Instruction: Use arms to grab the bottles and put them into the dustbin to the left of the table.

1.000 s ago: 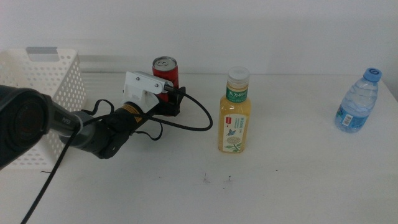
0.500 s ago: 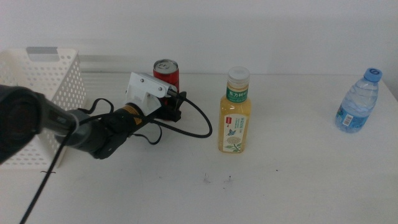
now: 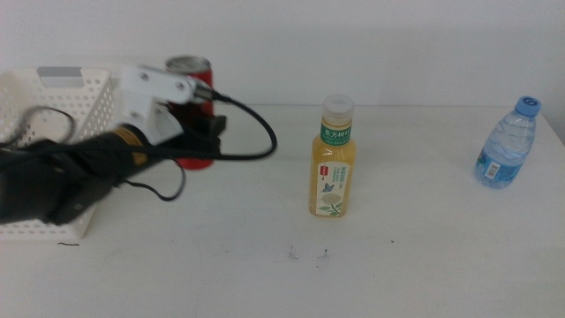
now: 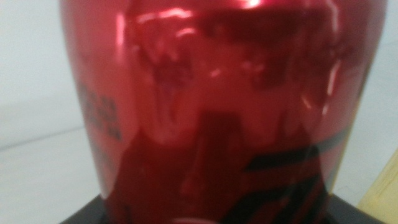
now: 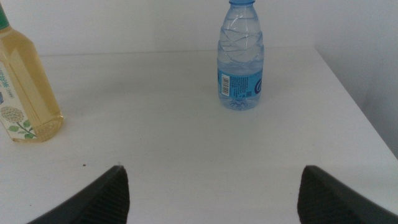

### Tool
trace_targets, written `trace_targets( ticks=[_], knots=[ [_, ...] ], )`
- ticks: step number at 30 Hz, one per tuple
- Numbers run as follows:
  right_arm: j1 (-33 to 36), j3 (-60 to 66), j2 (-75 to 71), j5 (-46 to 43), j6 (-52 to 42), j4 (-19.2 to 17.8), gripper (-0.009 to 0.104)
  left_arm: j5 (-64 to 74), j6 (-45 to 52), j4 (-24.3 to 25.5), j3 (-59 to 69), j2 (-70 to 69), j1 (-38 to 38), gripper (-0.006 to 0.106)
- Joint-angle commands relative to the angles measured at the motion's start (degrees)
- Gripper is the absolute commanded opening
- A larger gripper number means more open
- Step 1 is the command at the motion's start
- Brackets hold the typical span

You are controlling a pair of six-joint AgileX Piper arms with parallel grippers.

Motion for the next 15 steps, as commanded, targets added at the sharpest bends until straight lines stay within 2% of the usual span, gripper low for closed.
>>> trace_targets(
  ticks=[1,5,10,12,14,15],
  knots=[
    [-0.41,0.24,-0.27,-0.89,-0.33,-0.40,0.093,5.03,-2.24,0.53,0.01,-6.12,0.04,0.032],
    [-0.41,0.24,-0.27,-0.89,-0.33,-0.40,0.093,13.16,-6.60,0.53,-0.73,-13.64,0.19,0.032],
    [-0.41,0.24,-0.27,-0.89,-0.33,-0.40,0.093,37.25,-5.62,-0.96,-8.15,-18.17,2.95,0.032],
    [-0.41,0.24,-0.27,-0.89,-0.33,-0.40,0.093,44.38,1.45,-6.65,-12.36,-18.28,4.03,0.032],
    [-0.41,0.24,-0.27,-0.89,-0.33,-0.40,0.093,50.42,13.89,-16.62,-16.79,-18.10,5.41,0.032],
    [-0.41,0.24,-0.27,-0.89,-0.33,-0.40,0.093,53.30,21.75,-23.25,-19.23,-17.82,6.47,0.032]
  ],
)
